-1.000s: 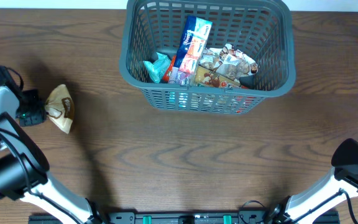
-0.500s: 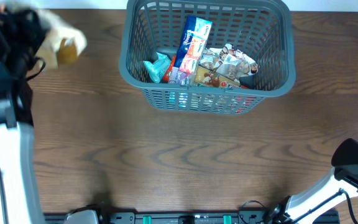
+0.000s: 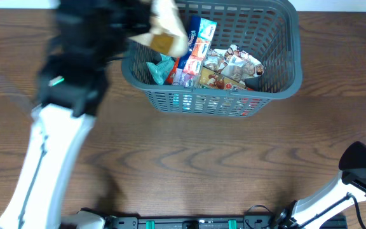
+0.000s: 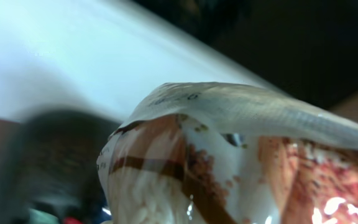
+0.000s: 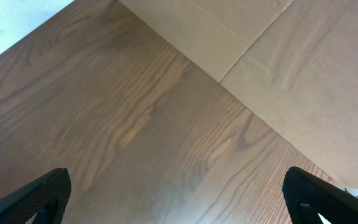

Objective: Pack container
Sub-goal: 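Lift the snack bag and carry it over the basket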

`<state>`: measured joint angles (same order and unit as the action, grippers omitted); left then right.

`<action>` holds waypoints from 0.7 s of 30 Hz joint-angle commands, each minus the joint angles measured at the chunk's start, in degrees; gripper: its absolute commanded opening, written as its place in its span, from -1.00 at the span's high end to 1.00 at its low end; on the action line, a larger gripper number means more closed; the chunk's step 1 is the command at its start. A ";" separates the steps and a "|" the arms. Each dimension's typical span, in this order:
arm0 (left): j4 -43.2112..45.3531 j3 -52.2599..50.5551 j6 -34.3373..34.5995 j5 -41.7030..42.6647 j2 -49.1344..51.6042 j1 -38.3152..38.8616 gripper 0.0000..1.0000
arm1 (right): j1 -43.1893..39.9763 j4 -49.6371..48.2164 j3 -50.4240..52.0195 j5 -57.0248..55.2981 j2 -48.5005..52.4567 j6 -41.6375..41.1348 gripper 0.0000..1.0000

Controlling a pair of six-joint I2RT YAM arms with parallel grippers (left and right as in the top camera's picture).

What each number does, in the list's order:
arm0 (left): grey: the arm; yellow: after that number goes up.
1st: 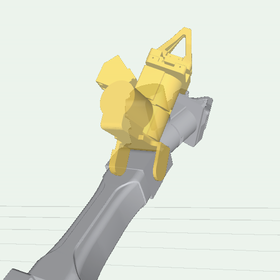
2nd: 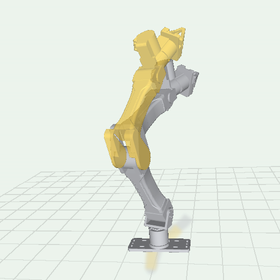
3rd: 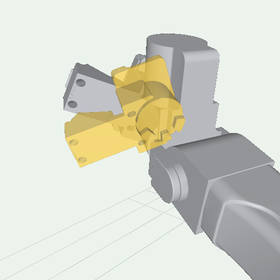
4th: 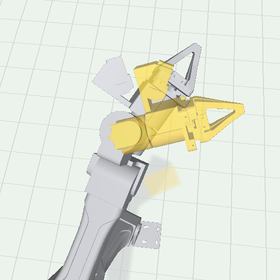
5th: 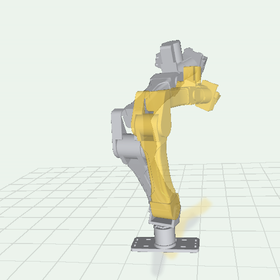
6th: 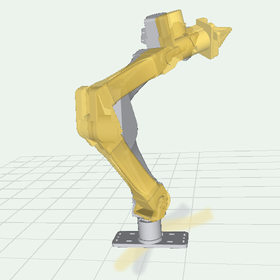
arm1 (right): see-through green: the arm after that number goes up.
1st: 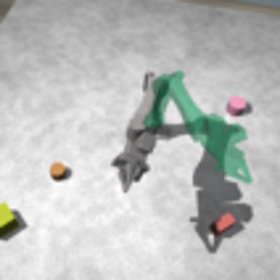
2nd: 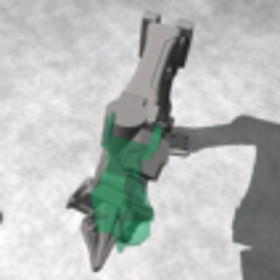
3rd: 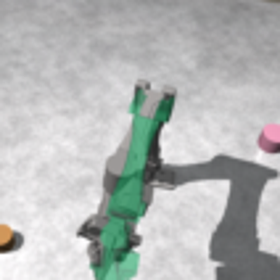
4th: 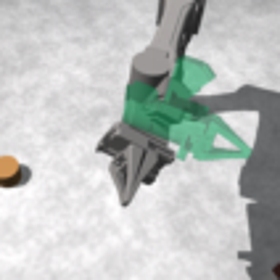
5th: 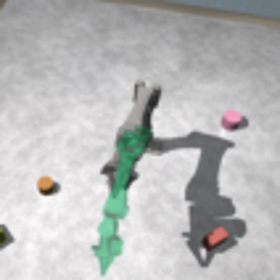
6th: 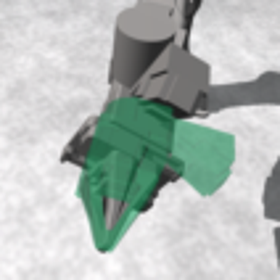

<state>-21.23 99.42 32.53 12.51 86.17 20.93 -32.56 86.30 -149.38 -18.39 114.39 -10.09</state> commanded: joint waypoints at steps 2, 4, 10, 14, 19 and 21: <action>3.48 0.26 -2.12 3.39 4.90 6.56 0.89 | -0.42 0.11 0.26 -0.17 0.50 -0.59 -0.99; 4.26 0.26 -2.54 3.37 7.04 8.61 0.88 | -0.42 0.11 0.26 -0.17 0.50 -0.59 -0.99; 2.43 0.33 -5.14 3.37 11.47 12.02 0.88 | -0.42 0.11 0.26 -0.17 0.50 -0.59 -0.98; -0.20 0.31 -6.34 3.37 14.05 12.52 0.89 | -0.42 0.11 0.26 -0.17 0.50 -0.59 -0.98; -3.17 0.31 -8.63 3.30 18.05 12.48 0.89 | -0.42 0.11 0.26 -0.17 0.50 -0.59 -0.98; -3.98 0.31 -8.96 3.32 19.74 12.48 0.89 | -0.42 0.11 0.26 -0.17 0.50 -0.59 -0.99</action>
<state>-24.97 98.83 25.98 15.22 104.22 33.45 -32.56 86.30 -149.38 -18.39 114.39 -10.09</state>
